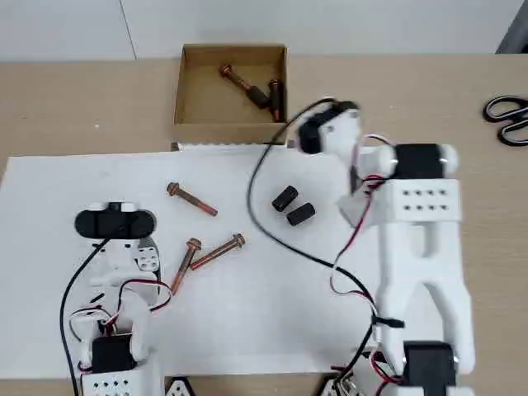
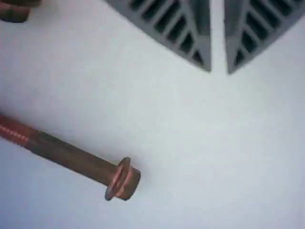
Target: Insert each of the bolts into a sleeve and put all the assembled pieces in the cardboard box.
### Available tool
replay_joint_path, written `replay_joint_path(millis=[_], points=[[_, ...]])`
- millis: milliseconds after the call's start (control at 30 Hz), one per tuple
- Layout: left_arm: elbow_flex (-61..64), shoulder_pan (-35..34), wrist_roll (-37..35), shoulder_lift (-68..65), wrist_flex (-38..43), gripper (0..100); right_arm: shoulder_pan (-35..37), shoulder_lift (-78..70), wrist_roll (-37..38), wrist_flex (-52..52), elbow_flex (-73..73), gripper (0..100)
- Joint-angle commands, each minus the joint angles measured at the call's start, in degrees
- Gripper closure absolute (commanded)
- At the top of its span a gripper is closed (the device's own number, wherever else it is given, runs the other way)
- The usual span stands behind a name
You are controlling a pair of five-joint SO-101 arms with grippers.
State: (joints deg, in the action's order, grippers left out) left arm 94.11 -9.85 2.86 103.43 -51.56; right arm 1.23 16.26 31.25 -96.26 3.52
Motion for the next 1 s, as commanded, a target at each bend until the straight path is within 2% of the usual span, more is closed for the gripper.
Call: replay_joint_path(millis=[0, 133, 333, 633, 833, 967], points=[[-8.7, 1.2, 0.4, 0.3, -4.7, 99, -6.2, 5.6, -3.5, -1.4, -0.9, 98.5], [-14.4, 5.6, 2.8, 0.2, -9.4, 99, -9.5, 13.1, -4.9, -1.4, 2.5, 98.5], [-21.2, 6.6, 6.4, -4.3, -11.7, 99, -10.1, 26.8, -10.9, -1.5, 11.9, 98.5], [-41.3, 8.6, 7.7, -33.7, -11.9, 99, -10.1, 43.2, -18.7, -1.0, 24.4, 98.5], [-49.5, 15.0, 7.7, -55.6, -11.9, 99, -10.4, 48.5, -21.0, 0.7, 28.1, 98.4], [-54.5, 19.2, 10.5, -68.0, -12.4, 99, -14.5, 48.7, -20.7, 0.7, 28.4, 98.3]])
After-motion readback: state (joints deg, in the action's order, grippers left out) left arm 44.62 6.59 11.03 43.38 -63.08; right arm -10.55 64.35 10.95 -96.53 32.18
